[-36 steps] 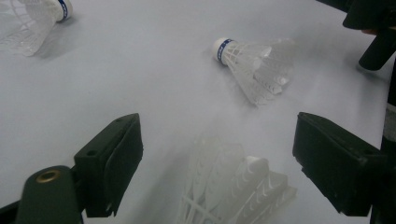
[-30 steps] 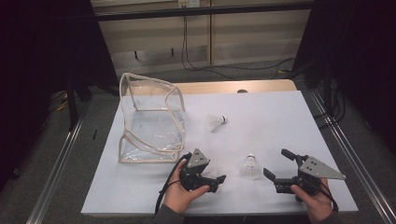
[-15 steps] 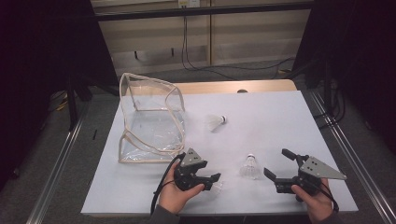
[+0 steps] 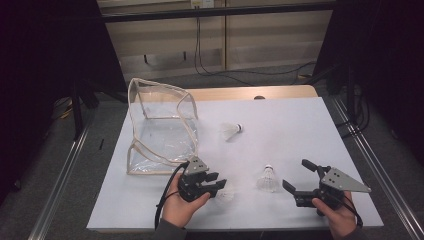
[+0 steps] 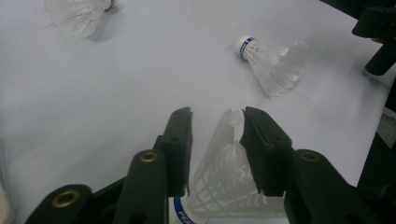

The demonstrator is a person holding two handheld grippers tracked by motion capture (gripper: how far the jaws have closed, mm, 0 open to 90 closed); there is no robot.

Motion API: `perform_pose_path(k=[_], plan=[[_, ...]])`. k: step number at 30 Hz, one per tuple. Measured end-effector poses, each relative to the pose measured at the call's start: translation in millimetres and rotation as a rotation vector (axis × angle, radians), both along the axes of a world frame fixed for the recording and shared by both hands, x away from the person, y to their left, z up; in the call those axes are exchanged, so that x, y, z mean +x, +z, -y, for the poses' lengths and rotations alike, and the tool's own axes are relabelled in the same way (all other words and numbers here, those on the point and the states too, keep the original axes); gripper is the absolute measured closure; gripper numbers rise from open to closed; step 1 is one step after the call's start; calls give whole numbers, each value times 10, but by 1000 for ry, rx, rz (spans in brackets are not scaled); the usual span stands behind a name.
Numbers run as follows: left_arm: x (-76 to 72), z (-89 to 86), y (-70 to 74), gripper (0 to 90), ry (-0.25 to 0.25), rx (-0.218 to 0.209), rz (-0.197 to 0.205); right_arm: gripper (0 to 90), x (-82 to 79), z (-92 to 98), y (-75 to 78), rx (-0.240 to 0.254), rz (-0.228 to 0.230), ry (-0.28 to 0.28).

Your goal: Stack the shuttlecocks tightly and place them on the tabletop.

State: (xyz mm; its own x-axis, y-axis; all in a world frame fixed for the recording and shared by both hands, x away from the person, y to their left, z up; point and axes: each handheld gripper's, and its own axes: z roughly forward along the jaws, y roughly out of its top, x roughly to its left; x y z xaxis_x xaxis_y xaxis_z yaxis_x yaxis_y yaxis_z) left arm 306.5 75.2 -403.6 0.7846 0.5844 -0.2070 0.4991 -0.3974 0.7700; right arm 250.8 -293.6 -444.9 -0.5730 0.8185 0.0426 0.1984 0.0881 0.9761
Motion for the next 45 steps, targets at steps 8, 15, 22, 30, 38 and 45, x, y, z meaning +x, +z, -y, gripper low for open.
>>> perform_pose_path(k=[8,15,22,30,38,45], plan=[[27,-45,22,813,15,8,-25,40,-2,-4,0,-1,0,2],[44,-38,55,894,38,18,-34,40,-3,-1,1,-1,3,1],[70,-26,94,900,63,-18,-18,40,-3,4,0,2,2,0],[134,73,118,900,49,-11,-35,40,-6,10,2,1,3,-2],[237,171,131,900,46,-10,-47,40,-9,20,3,8,3,-2],[345,228,163,900,54,-12,-50,40,-9,20,4,7,5,-2]])
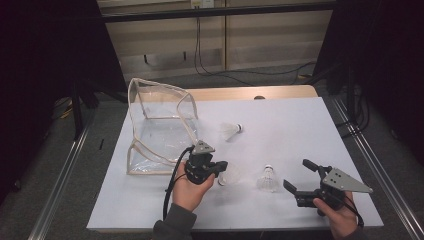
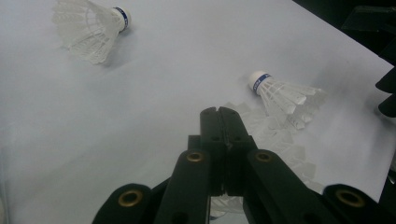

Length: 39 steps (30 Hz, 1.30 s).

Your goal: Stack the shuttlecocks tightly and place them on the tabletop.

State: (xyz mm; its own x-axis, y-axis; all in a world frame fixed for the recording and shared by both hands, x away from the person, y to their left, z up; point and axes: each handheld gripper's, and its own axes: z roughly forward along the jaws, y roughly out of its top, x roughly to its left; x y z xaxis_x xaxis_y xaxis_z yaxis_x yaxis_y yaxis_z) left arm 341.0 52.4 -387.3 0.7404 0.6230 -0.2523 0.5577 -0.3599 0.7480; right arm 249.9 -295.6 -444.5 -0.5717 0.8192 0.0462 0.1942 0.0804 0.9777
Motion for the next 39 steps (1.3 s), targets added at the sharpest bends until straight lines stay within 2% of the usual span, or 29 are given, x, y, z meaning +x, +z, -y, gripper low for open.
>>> perform_pose_path(k=[3,5,9,16,19,25,33,39], plan=[[43,14,14,900,2,10,-5,40,-3,7,1,0,0,-4],[74,38,36,900,10,-8,-10,40,-2,12,-1,-1,1,-5],[125,110,101,900,15,-4,5,40,-3,14,1,-1,2,-5],[217,242,199,900,25,-8,5,40,-9,10,6,1,3,0],[251,265,201,900,24,-12,5,40,-11,10,7,2,3,0],[364,300,175,900,55,-5,-2,40,-10,16,9,2,8,-1],[446,374,197,900,81,14,7,40,-11,13,8,0,6,1],[501,391,175,900,92,23,-1,40,-12,14,10,2,6,0]])
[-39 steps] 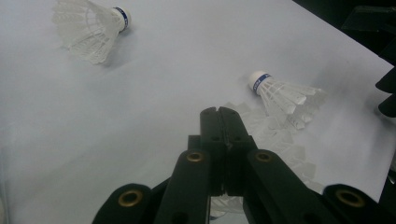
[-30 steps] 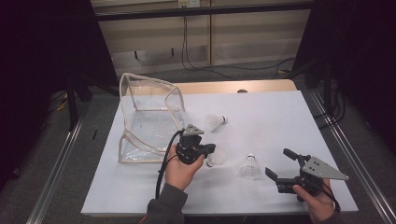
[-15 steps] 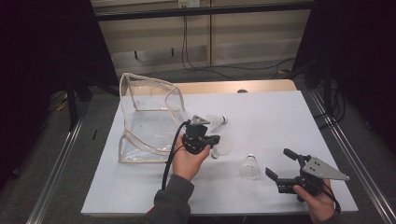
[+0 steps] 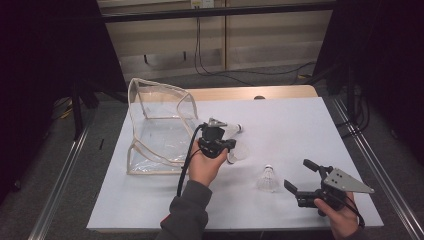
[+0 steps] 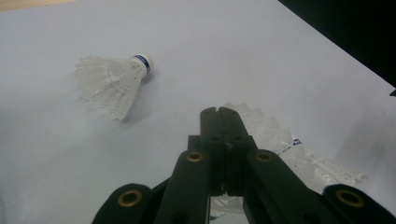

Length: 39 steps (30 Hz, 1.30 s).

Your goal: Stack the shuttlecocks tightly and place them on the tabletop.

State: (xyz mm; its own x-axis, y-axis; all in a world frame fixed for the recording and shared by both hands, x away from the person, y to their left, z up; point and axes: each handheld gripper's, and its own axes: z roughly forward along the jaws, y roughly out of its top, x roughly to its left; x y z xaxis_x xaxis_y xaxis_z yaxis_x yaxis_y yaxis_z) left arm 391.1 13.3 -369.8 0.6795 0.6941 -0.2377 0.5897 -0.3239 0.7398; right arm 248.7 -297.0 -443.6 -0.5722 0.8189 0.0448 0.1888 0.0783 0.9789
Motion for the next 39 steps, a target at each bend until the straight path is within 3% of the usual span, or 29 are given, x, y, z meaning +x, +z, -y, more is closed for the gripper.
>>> perform_pose_path(k=[15,33,39], plan=[[123,51,12,900,38,23,13,40,3,4,0,-2,4,1],[185,184,-81,900,73,34,32,40,0,4,1,0,2,1],[222,190,-120,900,81,57,28,41,0,3,2,3,1,2]])
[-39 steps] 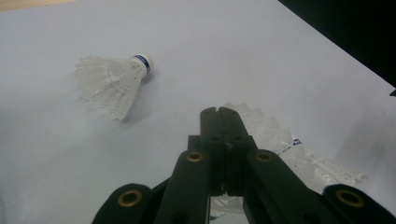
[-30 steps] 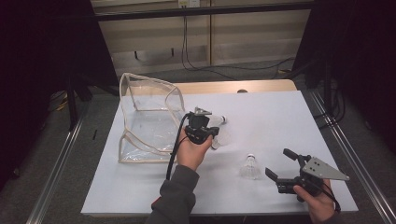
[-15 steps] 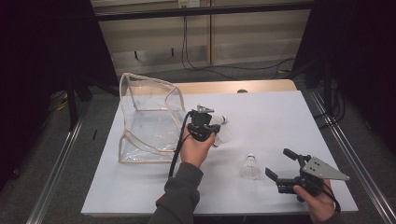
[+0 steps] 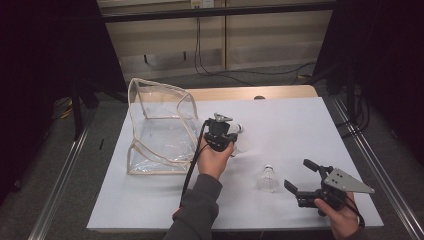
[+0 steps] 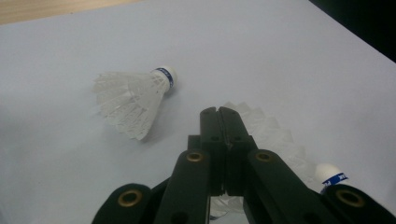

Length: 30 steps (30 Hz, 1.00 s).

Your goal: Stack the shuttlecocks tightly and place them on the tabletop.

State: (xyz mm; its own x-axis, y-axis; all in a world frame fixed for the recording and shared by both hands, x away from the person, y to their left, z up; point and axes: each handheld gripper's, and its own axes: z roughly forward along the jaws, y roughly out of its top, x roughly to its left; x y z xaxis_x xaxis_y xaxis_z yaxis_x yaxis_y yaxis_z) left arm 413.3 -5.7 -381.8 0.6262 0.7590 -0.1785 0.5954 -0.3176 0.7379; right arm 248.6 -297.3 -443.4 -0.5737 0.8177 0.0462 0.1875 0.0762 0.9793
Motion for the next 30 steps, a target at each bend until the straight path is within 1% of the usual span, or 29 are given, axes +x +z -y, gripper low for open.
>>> perform_pose_path(k=[4,7,11,13,15,22,26,30], plan=[[1,22,-18,900,17,-1,12,40,2,0,0,-2,1,0],[5,43,-54,900,15,6,5,40,2,-1,-1,-1,1,1],[34,54,-83,900,30,4,11,41,0,1,0,-1,-1,1],[54,34,-84,900,37,20,14,41,0,4,-1,1,-2,1],[72,14,-86,900,45,26,13,41,-1,7,-1,1,-2,0],[104,9,-113,900,72,66,48,41,5,7,-1,2,-2,1],[144,-35,-125,900,95,86,53,41,3,6,-2,4,-2,3],[172,-60,-124,899,110,88,60,41,6,12,-4,5,-4,2]])
